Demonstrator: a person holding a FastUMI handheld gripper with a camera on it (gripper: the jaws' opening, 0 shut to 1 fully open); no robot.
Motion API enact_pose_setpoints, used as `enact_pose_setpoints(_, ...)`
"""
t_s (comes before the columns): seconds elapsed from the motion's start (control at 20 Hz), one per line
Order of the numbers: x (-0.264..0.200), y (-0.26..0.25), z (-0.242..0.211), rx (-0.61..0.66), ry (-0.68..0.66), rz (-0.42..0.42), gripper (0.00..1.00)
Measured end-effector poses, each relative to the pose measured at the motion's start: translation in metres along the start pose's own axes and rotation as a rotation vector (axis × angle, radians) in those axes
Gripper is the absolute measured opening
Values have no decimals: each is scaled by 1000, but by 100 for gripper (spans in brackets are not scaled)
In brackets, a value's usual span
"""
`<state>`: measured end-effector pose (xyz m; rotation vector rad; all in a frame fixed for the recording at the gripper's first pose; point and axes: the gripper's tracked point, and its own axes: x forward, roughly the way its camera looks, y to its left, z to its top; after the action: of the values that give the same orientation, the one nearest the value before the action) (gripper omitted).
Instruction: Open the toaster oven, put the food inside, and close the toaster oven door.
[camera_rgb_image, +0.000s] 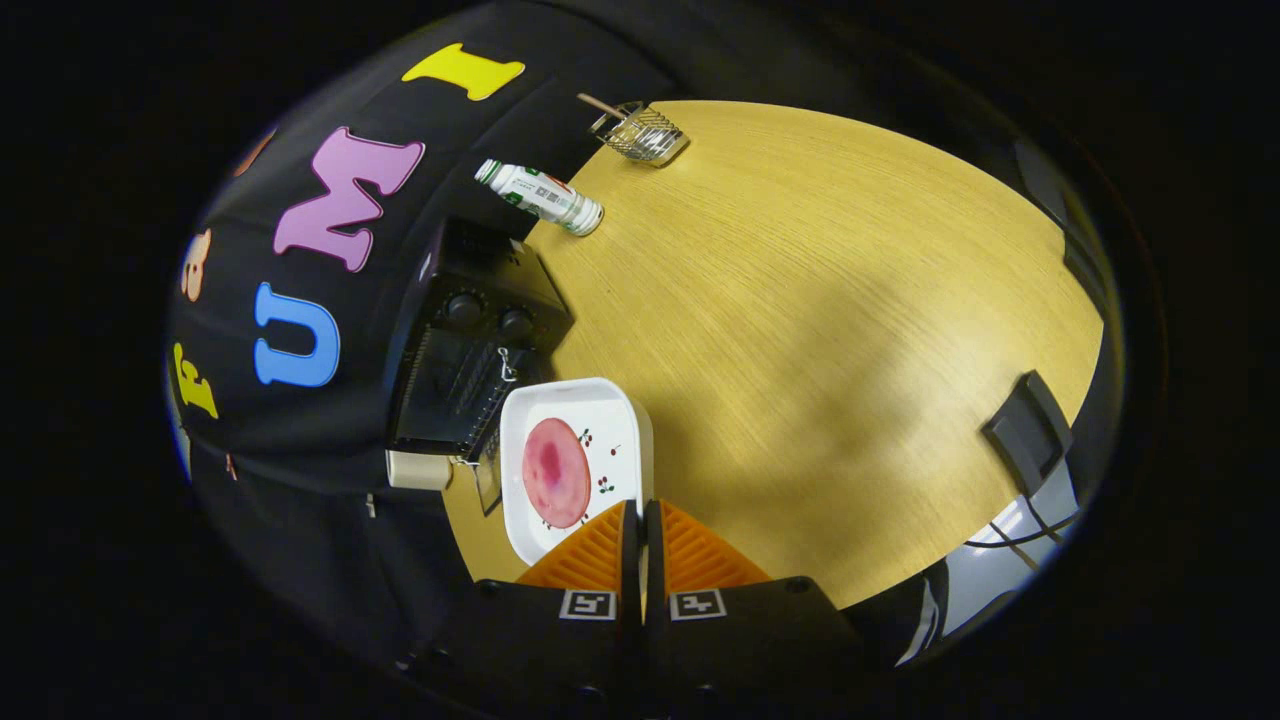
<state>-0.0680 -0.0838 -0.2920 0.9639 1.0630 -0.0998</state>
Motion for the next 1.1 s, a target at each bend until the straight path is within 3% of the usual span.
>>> enact_pose_setpoints(0.5, 17, 92, -37, 2, 7, 89, 5)
enact_pose_setpoints(0.7, 54, 125, -45, -59, 17, 93, 5)
enact_pose_setpoints(1.1, 143, 167, -38, 34, 41, 111, 5)
